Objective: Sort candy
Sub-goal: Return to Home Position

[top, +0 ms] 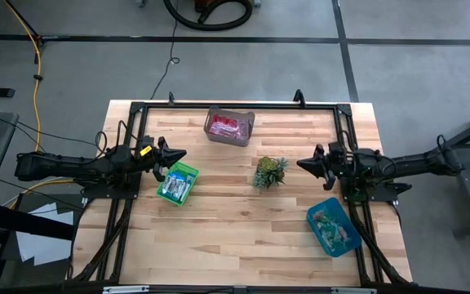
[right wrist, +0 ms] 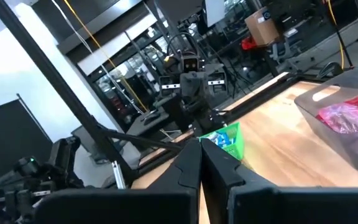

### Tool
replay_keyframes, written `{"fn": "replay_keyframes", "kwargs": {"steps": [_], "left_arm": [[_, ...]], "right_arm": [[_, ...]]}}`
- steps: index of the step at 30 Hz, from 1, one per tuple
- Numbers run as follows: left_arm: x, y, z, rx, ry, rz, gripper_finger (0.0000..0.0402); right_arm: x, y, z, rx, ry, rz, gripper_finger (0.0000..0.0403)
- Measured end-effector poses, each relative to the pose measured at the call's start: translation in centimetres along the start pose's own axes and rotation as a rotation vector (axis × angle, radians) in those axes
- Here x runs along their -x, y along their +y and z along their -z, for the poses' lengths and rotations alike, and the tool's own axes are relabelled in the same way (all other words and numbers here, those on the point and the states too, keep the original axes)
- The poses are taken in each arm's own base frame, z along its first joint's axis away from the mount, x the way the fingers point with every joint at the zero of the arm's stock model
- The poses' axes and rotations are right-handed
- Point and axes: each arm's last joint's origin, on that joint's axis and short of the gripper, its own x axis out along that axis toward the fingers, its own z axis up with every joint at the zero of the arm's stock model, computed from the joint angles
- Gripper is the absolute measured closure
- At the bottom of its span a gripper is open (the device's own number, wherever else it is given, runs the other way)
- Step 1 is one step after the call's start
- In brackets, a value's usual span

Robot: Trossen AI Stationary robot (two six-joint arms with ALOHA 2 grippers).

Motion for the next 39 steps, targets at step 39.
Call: {"fn": "replay_keyframes", "kwargs": {"steps": [39], "left_arm": [[0.0, 0.0, 0.1, -0.001, 0.006, -0.003, 0.0401]], "right_arm": [[4.0, -2.5, 2.8, 0.165, 0.267, 0.183, 0.0403]]}}
